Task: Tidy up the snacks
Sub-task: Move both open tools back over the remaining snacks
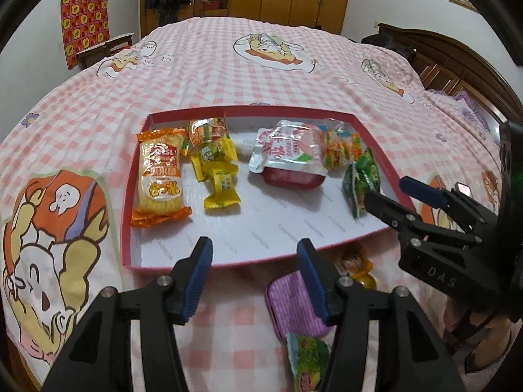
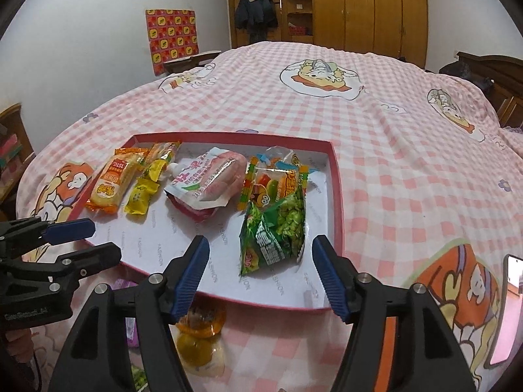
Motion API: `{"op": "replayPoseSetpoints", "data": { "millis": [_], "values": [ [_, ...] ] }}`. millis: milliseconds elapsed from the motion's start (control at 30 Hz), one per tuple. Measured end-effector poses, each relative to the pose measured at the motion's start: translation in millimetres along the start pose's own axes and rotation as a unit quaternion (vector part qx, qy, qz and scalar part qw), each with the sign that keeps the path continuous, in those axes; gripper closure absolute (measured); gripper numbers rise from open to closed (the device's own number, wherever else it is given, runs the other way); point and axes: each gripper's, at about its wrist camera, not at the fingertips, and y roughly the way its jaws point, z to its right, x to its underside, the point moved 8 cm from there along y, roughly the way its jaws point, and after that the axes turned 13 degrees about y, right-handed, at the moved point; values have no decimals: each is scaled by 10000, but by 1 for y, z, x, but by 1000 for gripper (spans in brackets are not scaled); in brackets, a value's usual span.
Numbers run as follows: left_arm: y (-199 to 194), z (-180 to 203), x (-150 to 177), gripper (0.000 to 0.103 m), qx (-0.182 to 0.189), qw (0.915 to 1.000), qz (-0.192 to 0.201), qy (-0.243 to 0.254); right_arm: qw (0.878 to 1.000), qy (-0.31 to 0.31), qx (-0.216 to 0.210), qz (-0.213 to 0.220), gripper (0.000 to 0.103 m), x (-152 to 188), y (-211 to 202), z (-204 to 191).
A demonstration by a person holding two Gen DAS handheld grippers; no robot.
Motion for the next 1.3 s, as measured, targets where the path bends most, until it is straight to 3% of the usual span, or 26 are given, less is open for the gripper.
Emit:
{"op": "replayPoseSetpoints", "data": {
  "millis": [400,833,1300],
  "values": [
    [-15,17,18,46,173,9997,-98,117,9998,177,-42,-9,36,11,-22,7],
    [3,36,35,46,556,9974,-454,65,9986,426,-158,-257,36,41,-41,12],
    [32,44,38,44,322,9976,-605,82,9970,555,-276,-467,36,59,-38,16]
  ]
}}
